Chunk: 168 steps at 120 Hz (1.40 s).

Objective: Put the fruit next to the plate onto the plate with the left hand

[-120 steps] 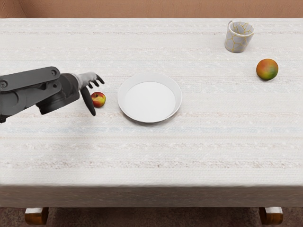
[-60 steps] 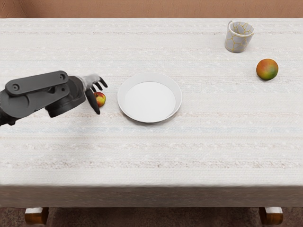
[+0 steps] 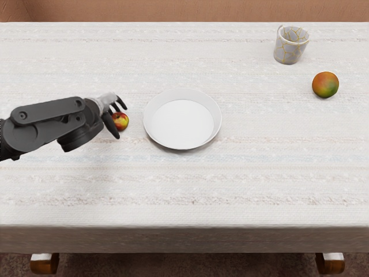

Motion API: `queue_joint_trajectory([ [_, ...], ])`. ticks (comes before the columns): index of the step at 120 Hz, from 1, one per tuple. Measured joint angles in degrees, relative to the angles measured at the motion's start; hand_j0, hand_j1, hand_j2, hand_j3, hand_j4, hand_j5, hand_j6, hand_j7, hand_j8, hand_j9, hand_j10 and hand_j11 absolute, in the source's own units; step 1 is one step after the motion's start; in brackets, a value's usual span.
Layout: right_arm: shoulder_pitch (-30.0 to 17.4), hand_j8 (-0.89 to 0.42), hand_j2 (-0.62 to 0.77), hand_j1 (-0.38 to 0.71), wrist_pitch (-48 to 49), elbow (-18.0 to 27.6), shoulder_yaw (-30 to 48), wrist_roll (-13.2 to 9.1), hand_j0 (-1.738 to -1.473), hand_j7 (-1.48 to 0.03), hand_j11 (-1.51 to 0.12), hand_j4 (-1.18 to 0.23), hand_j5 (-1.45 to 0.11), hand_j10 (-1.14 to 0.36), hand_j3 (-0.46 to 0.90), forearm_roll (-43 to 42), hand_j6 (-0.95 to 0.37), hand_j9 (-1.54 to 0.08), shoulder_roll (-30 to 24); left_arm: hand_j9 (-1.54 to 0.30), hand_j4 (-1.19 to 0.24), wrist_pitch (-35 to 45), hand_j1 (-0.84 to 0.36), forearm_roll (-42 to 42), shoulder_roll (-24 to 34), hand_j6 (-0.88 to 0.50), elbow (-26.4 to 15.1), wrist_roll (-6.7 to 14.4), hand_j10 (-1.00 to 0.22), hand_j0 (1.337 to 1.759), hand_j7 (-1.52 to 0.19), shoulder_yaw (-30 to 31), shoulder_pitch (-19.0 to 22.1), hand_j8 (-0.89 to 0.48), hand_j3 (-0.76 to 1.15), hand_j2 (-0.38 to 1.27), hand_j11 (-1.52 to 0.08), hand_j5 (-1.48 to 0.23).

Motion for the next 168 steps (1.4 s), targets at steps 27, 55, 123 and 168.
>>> queue_joint_trajectory([
  [27, 0.0, -0.02, 0.0, -0.32, 0.0, 0.0, 0.0, 0.0, -1.658, -0.03, -0.03, -0.02, -0.03, -0.02, 0.0, 0.0, -0.02, -0.03, 0.0, -0.54, -0.42, 0.15, -0.15, 0.04, -0.43, -0.42, 0.0, 0.0, -0.42, 1.658, -0.54, 0.02, 0.14, -0.42, 0.0, 0.09, -0.54, -0.54],
  [55, 0.0, -0.02, 0.0, -0.32, 0.0, 0.0, 0.0, 0.0, -1.658, -0.03, -0.03, -0.02, -0.03, -0.02, 0.0, 0.0, -0.02, -0.03, 0.0, -0.97, -0.66, 2.3, -0.36, 0.14, -0.9, -0.41, 0.04, 0.03, -0.29, 1.658, -0.75, -0.64, 2.01, -0.22, 0.24, 0.16, -0.93, -0.74],
  [123, 0.0, -0.02, 0.0, -0.32, 0.0, 0.0, 0.0, 0.0, -1.658, -0.03, -0.03, -0.02, -0.03, -0.02, 0.0, 0.0, -0.02, -0.03, 0.0, -1.12, -0.55, 2.44, -0.45, -5.53, 4.31, -0.2, -0.01, 0.07, -0.58, 1.644, -1.13, -10.47, 1.81, -0.23, 0.01, 0.32, -1.12, -1.15],
  [168, 0.0, -0.02, 0.0, -0.32, 0.0, 0.0, 0.0, 0.0, -1.658, -0.03, -0.03, -0.02, -0.03, -0.02, 0.0, 0.0, -0.02, -0.03, 0.0, -1.12, -0.56, -17.81, -0.44, -24.68, 1.1, -0.21, -0.43, 0.04, -0.59, 1.644, -1.13, -27.25, 1.93, -0.23, 0.0, 0.32, -1.11, -1.13],
])
